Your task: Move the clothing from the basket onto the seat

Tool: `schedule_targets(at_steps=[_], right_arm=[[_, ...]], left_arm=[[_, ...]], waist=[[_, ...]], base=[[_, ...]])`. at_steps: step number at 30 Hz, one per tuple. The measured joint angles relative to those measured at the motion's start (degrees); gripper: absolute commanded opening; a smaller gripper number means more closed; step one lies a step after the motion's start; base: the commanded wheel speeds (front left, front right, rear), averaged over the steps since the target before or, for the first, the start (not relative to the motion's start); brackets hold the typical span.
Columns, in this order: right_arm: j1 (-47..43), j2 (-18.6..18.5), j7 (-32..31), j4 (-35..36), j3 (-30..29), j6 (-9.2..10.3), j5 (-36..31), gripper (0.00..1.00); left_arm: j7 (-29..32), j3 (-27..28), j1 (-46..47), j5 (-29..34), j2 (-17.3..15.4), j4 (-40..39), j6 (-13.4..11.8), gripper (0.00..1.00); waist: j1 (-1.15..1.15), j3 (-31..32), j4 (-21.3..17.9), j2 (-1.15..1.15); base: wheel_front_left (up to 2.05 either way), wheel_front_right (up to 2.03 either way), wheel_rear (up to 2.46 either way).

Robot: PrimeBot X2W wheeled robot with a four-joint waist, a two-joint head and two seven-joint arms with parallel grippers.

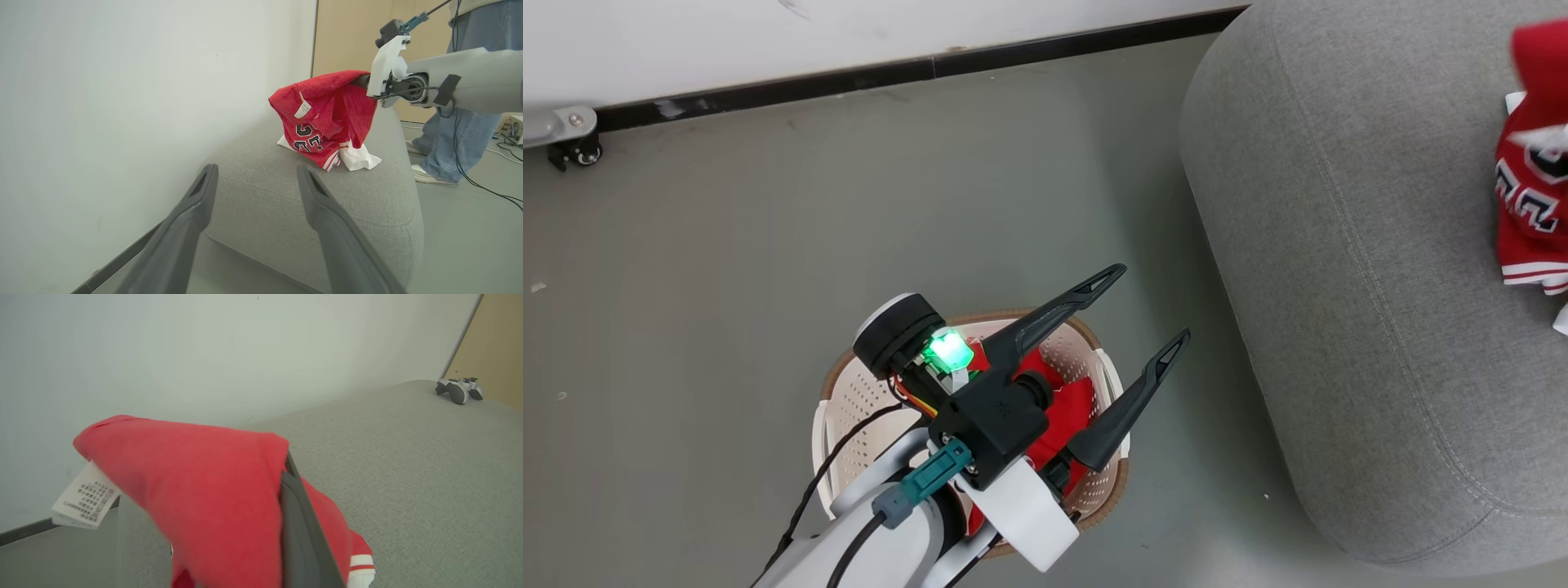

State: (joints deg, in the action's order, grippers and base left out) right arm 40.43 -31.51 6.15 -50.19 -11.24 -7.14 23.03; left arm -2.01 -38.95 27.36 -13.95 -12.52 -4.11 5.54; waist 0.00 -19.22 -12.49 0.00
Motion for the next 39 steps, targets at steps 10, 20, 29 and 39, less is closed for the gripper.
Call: schedule_targets(at_steps=[10,20,29,39], right_arm=[[-2.07,2.80,3.01,-5.80,-2.01,0.00,-2.21,0.00],[-2.83,5.60,5.35,-8.57,-1.96,0.00,-3.42,0.00],[-3.03,8.09,7.01,-8.13,0.48,0.00,-4.05,1.00],[-7.22,8.79,7.55,-6.49,1.78,0.00,-3.88,1.00]], left_arm=[[0.08,0.02,1.04,0.01,-0.44,0.00,0.01,1.00],[0.03,0.10,1.17,0.01,-0.92,0.15,0.01,1.00],[-0.63,0.43,1.17,-0.36,-1.07,0.98,0.01,1.00],[-1.90,0.83,1.07,-0.56,-1.52,2.81,0.01,1.00]], waist=[[0.00,-1.55,-0.02,0.00],[0.00,-1.92,-0.34,0.00],[0.00,-1.45,-1.35,0.00],[0.00,-0.48,-3.42,0.00]], base=[[0.00,0.00,0.00],[0.00,0.00,0.00],[0.00,0.00,0.00],[0.00,0.00,0.00]])
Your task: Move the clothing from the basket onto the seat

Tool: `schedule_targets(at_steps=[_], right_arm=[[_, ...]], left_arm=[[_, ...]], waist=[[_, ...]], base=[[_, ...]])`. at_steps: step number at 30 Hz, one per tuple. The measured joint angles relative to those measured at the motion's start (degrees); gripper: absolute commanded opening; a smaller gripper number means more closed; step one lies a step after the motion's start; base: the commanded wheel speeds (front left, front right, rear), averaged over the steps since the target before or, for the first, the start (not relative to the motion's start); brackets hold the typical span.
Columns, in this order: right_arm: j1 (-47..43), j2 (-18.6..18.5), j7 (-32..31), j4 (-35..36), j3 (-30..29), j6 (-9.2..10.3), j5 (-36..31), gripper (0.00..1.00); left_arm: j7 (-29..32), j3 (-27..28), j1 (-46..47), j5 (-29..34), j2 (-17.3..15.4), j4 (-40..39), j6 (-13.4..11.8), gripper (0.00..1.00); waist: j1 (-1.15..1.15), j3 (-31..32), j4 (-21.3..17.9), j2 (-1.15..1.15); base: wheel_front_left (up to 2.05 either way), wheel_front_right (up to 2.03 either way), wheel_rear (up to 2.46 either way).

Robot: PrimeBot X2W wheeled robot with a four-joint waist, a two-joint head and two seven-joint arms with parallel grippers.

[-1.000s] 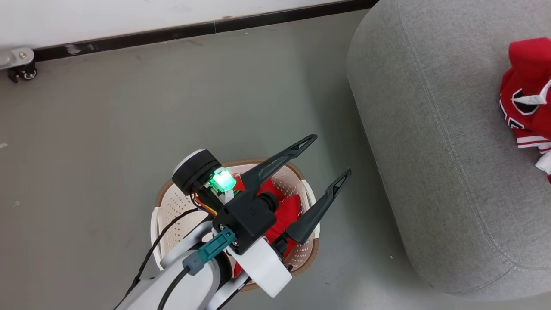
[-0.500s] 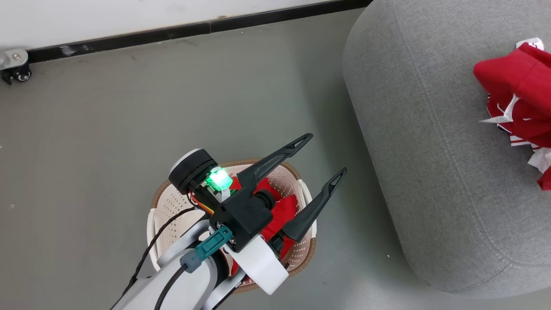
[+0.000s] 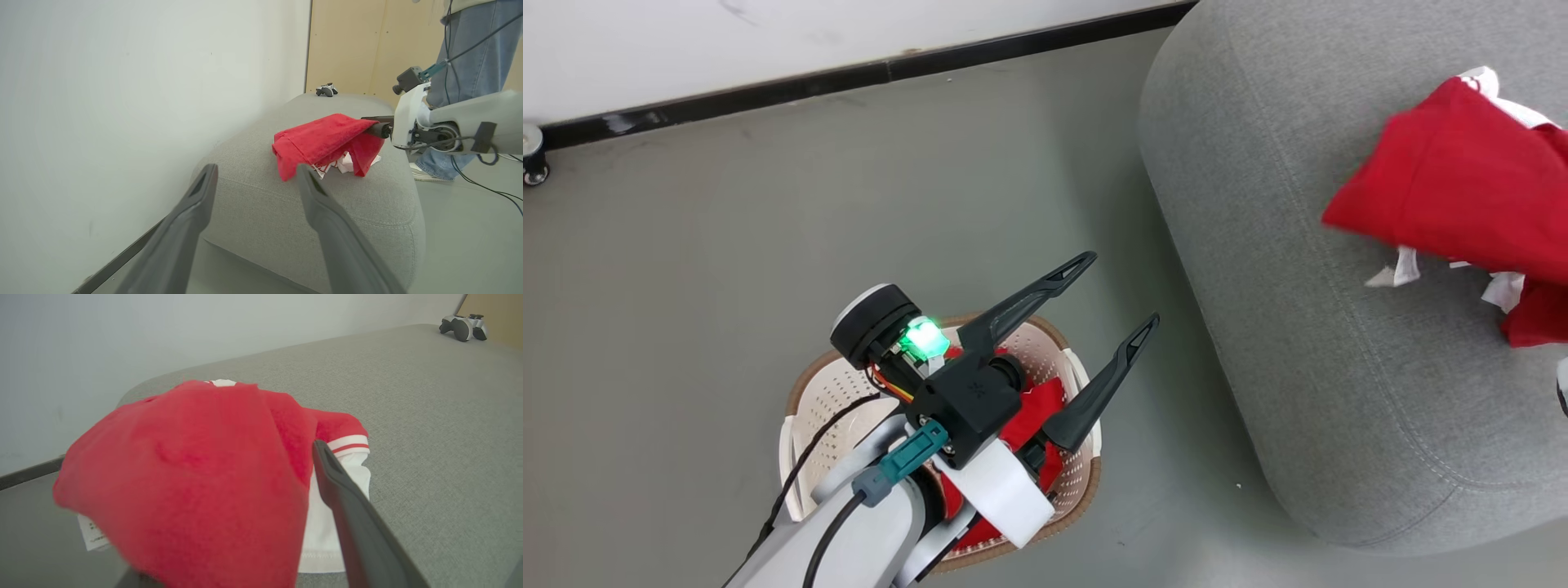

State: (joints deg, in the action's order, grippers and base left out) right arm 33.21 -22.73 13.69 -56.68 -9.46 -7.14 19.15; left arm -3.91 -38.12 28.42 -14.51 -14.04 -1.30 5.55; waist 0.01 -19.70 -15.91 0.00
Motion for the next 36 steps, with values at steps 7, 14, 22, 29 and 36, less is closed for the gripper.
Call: schedule_targets(at_steps=[7,14,22,29,36], right_arm=[[-3.24,0.23,0.45,2.80,-1.70,0.00,1.43,1.00],[-7.04,1.79,0.49,8.26,-0.48,0.00,1.45,1.00],[-12.01,2.63,0.49,12.21,1.30,0.00,1.27,1.00],[-13.67,2.26,0.51,17.05,3.21,0.00,0.40,1.00],[-13.57,1.00,0.48,21.32,6.75,0.00,-0.96,1.00]], left_arm=[[-1.14,0.32,-0.63,-0.53,-0.21,1.42,0.00,1.00],[-2.14,0.49,-1.70,-1.05,-0.18,2.54,0.00,1.00],[-3.55,1.08,-3.59,-1.64,-0.15,3.47,-0.29,1.00],[-5.08,1.98,-5.29,-2.58,-0.07,4.23,-1.18,1.00],[-6.27,3.18,-7.05,-3.04,0.15,5.08,-2.67,1.00]], waist=[[0.00,1.38,-1.67,0.00],[0.00,3.27,-3.27,0.00],[0.00,5.82,-4.55,0.00],[0.00,8.18,-5.16,0.00],[0.00,10.62,-5.11,0.00]], base=[[0.00,0.00,0.00],[0.00,0.00,0.00],[0.00,0.00,0.00],[0.00,0.00,0.00],[0.00,0.00,0.00]])
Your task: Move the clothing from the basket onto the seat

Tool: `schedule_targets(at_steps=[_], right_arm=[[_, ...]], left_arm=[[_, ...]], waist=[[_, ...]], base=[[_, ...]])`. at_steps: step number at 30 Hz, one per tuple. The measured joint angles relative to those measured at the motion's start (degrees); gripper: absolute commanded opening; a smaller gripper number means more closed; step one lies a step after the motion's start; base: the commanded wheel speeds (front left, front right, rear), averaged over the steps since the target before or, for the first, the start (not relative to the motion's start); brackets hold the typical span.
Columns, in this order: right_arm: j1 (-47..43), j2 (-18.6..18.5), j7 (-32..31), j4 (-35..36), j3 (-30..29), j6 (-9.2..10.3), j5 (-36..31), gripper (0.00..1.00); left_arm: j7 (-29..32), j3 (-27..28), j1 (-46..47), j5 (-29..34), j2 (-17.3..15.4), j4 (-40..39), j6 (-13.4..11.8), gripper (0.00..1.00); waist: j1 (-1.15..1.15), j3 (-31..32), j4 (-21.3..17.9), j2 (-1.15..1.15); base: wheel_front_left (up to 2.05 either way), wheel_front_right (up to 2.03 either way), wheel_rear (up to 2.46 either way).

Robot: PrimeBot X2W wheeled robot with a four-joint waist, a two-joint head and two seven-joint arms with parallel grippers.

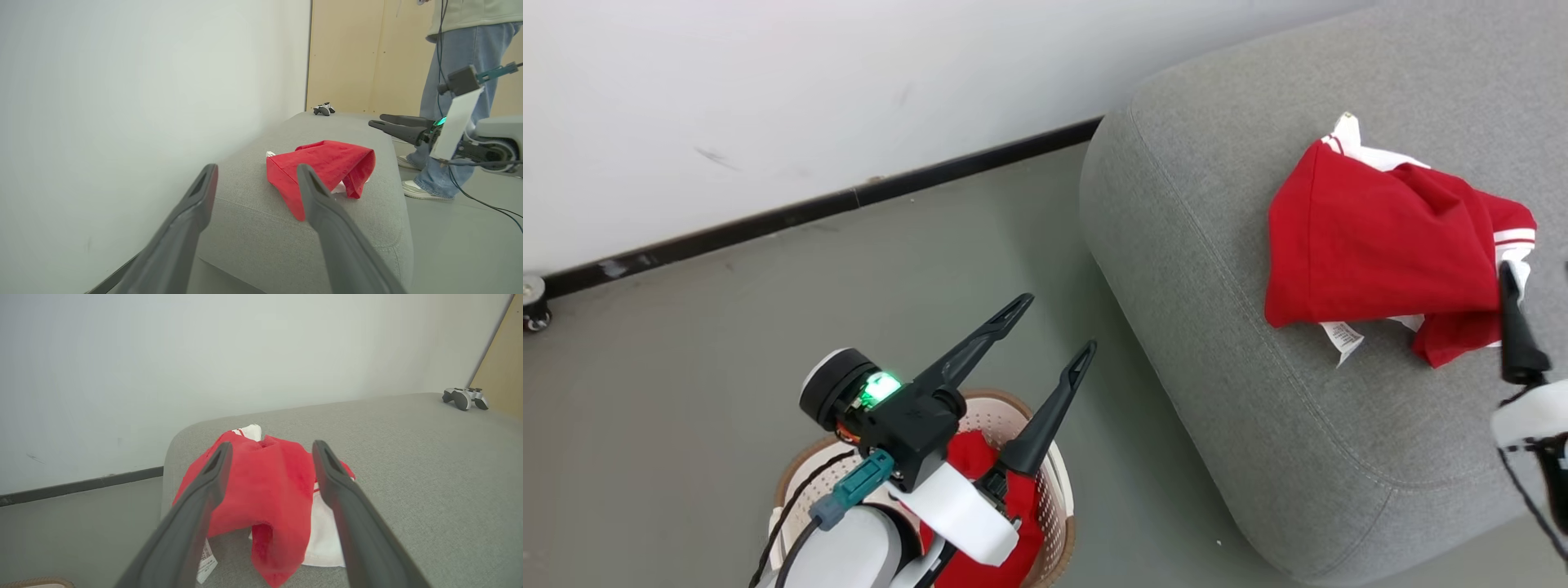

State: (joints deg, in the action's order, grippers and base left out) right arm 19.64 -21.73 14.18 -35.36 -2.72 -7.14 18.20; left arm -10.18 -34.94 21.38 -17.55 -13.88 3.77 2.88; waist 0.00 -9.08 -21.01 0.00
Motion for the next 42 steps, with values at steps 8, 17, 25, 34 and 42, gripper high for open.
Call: schedule_targets(at_steps=[8,17,25,34,42], right_arm=[[0.64,1.24,-0.53,2.96,3.90,0.00,-0.73,1.00],[3.18,5.17,-1.16,6.32,6.78,0.00,-1.63,1.00],[3.72,9.15,-2.18,7.03,8.60,0.00,-3.34,1.00],[2.52,12.79,-3.23,7.19,10.29,0.00,-4.98,1.00],[-0.02,14.58,-3.34,7.17,8.53,0.00,-6.97,1.00]], left_arm=[[-1.00,2.27,-2.35,-1.00,0.27,1.38,-2.46,1.00],[-1.97,5.82,-6.22,-2.89,0.05,2.97,-5.72,1.00],[-2.53,8.23,-9.17,-3.60,-0.13,3.97,-8.04,1.00],[-3.08,10.60,-12.58,-4.93,-0.09,4.47,-10.15,1.00],[-3.46,12.68,-15.07,-5.54,-0.13,4.88,-12.06,1.00]], waist=[[0.00,2.23,1.34,0.00],[0.00,4.76,4.48,0.00],[0.00,6.68,7.84,0.00],[0.00,8.52,11.74,0.00],[0.00,10.20,15.36,0.00]], base=[[0.00,0.00,0.00],[0.00,0.00,0.00],[0.00,0.00,0.00],[0.00,0.00,0.00],[0.00,0.00,0.00]])
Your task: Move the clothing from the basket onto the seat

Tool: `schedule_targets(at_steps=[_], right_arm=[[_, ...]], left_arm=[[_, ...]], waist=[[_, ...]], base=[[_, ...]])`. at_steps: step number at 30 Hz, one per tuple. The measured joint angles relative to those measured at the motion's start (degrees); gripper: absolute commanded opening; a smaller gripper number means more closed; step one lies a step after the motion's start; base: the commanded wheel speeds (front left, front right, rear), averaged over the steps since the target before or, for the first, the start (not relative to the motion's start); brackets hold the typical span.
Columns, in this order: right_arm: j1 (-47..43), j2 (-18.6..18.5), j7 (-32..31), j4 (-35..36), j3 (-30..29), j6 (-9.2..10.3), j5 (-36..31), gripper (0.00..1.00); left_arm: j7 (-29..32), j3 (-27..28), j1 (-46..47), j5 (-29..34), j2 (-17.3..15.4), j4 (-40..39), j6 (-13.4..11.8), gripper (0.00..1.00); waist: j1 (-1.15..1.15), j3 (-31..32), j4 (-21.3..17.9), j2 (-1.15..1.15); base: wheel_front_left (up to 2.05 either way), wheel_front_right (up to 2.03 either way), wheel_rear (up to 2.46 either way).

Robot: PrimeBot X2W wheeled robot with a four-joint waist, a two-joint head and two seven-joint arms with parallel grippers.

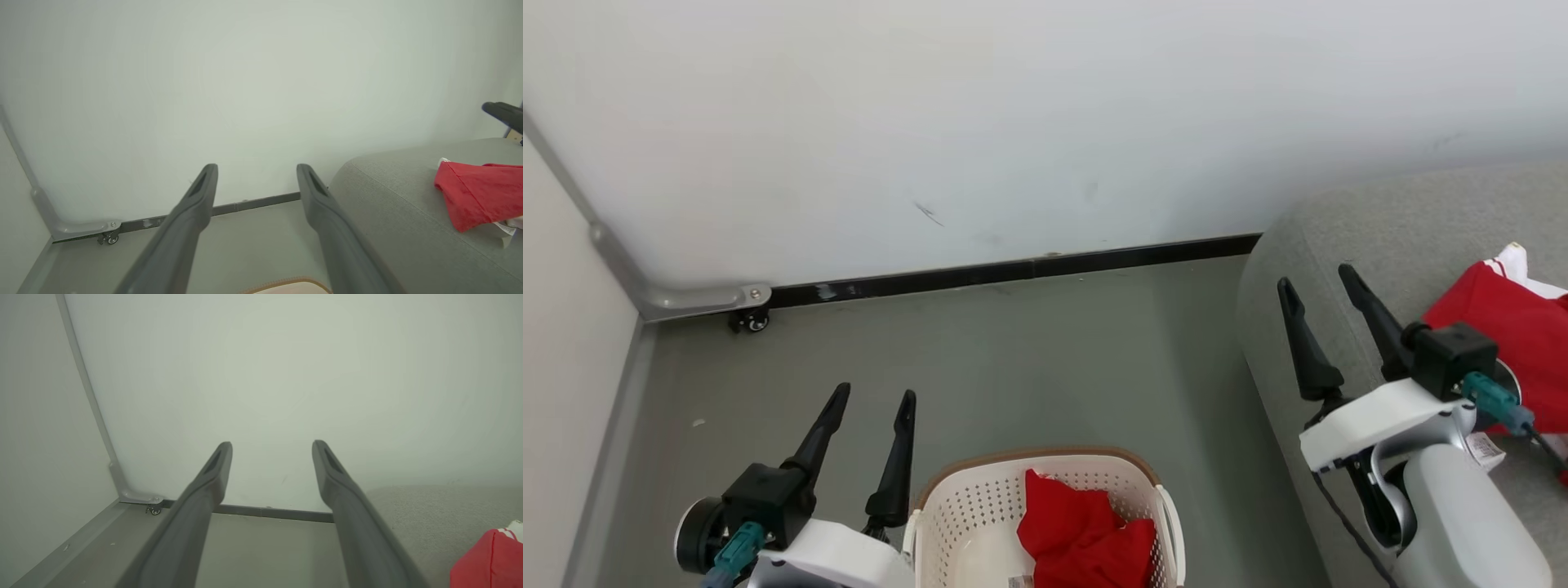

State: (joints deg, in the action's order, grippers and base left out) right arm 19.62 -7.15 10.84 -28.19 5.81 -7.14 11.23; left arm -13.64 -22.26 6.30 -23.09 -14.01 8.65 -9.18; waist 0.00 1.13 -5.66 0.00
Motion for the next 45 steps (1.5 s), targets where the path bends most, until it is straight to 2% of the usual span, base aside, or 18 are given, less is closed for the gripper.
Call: schedule_targets(at_steps=[18,36,45], right_arm=[[-10.37,2.89,-0.01,3.14,-2.92,0.00,-1.66,1.00],[-18.79,4.26,-1.34,8.54,-3.14,0.00,-2.75,1.00],[-22.83,4.43,-2.37,10.51,-2.60,0.00,-2.60,1.00]], left_arm=[[-0.49,3.03,-3.67,0.60,-0.74,1.55,-3.07,1.00],[-0.49,5.66,-8.48,1.00,-0.76,0.33,-5.50,1.00],[-0.49,6.54,-8.73,2.23,-0.98,-0.53,-5.53,1.00]], waist=[[0.00,2.87,4.28,0.00],[0.00,3.24,3.56,0.00],[0.00,3.62,3.34,0.00]], base=[[0.00,0.00,0.00],[0.00,0.00,0.00],[0.00,0.00,0.00]])
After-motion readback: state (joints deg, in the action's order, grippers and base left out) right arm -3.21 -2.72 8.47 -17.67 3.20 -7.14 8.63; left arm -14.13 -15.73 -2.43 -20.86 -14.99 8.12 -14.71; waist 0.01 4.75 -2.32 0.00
